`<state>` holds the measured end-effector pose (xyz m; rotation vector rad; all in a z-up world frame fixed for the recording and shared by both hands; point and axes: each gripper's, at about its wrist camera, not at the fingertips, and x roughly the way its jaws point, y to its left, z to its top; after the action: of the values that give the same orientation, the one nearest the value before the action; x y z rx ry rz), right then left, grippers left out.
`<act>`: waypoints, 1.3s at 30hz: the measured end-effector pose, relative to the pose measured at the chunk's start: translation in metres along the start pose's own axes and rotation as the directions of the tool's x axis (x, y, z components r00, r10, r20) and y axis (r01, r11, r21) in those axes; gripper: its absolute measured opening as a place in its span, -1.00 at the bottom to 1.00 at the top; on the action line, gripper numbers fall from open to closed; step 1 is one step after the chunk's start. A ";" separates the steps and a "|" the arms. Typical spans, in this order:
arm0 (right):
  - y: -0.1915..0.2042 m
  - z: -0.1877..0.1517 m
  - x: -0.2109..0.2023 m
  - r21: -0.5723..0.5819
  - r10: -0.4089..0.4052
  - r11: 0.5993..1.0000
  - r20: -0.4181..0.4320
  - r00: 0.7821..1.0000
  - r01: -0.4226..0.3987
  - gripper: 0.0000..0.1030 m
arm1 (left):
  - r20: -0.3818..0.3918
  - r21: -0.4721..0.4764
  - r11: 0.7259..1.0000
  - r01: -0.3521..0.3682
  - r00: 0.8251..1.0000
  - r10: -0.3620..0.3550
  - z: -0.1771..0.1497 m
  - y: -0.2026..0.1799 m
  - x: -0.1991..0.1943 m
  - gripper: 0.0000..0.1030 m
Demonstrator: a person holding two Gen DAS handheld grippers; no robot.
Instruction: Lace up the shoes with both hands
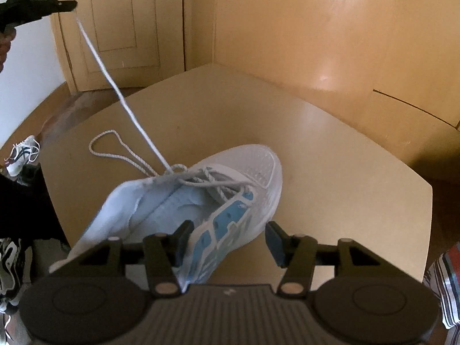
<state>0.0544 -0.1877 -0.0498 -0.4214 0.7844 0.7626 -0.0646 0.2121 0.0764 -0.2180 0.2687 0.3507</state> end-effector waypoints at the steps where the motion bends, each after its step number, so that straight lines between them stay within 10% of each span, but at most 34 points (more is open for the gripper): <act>1: 0.000 0.000 0.001 0.001 -0.001 1.000 -0.002 1.000 0.001 0.09 | 0.007 -0.004 1.000 -0.020 1.000 0.020 0.002 0.007 -0.002 -1.00; 8: 0.000 -0.001 0.004 -0.003 0.000 1.000 -0.021 1.000 0.000 0.09 | -0.013 -0.026 0.999 -0.021 1.000 0.021 0.002 0.015 -0.001 -1.00; 12: -0.005 0.003 -0.002 0.030 0.038 0.999 0.007 0.999 -0.038 0.10 | -0.145 0.037 0.978 0.204 0.970 -0.197 -0.014 -0.030 0.003 -1.00; 17: -0.017 0.009 -0.010 0.102 0.067 0.992 0.060 0.996 -0.073 0.10 | -0.233 0.020 0.842 0.538 0.822 -0.520 -0.023 -0.094 -0.024 -1.00; 22: -0.022 0.010 -0.011 0.123 0.070 0.989 0.073 0.995 -0.079 0.11 | -0.267 -0.068 0.734 0.676 0.697 -0.666 -0.016 -0.105 -0.030 -1.00; 24: -0.022 0.011 -0.009 0.120 0.072 0.990 0.065 0.995 -0.079 0.11 | -0.359 -0.024 0.761 0.648 0.705 -0.612 -0.032 -0.108 -0.017 -1.00; 27: -0.019 0.012 -0.008 0.112 0.076 0.990 0.062 0.995 -0.083 0.11 | -0.506 0.232 0.817 0.528 0.783 -0.362 -0.077 -0.122 0.013 -1.00; 29: -0.017 0.013 -0.007 0.106 0.083 0.990 0.065 0.994 -0.089 0.11 | -0.584 0.292 0.817 0.498 0.769 -0.260 -0.103 -0.123 0.030 -1.00; 30: -0.016 0.014 -0.007 0.103 0.086 0.990 0.066 0.994 -0.093 0.11 | -0.631 0.325 0.809 0.489 0.750 -0.200 -0.119 -0.125 0.039 -0.99; 33: -0.013 0.017 -0.006 0.099 0.095 0.990 0.072 0.993 -0.102 0.11 | -0.618 0.470 0.753 0.461 0.781 -0.092 -0.142 -0.137 0.040 -0.93; 39: -0.007 0.020 -0.006 0.089 0.108 0.989 0.082 0.991 -0.115 0.11 | -0.619 0.508 0.651 0.563 0.765 -0.178 -0.149 -0.167 0.040 -0.57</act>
<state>0.0660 -0.1827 -0.0312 -0.2640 0.7732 0.8382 -0.0004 0.0334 -0.0484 0.3736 0.8647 -0.2768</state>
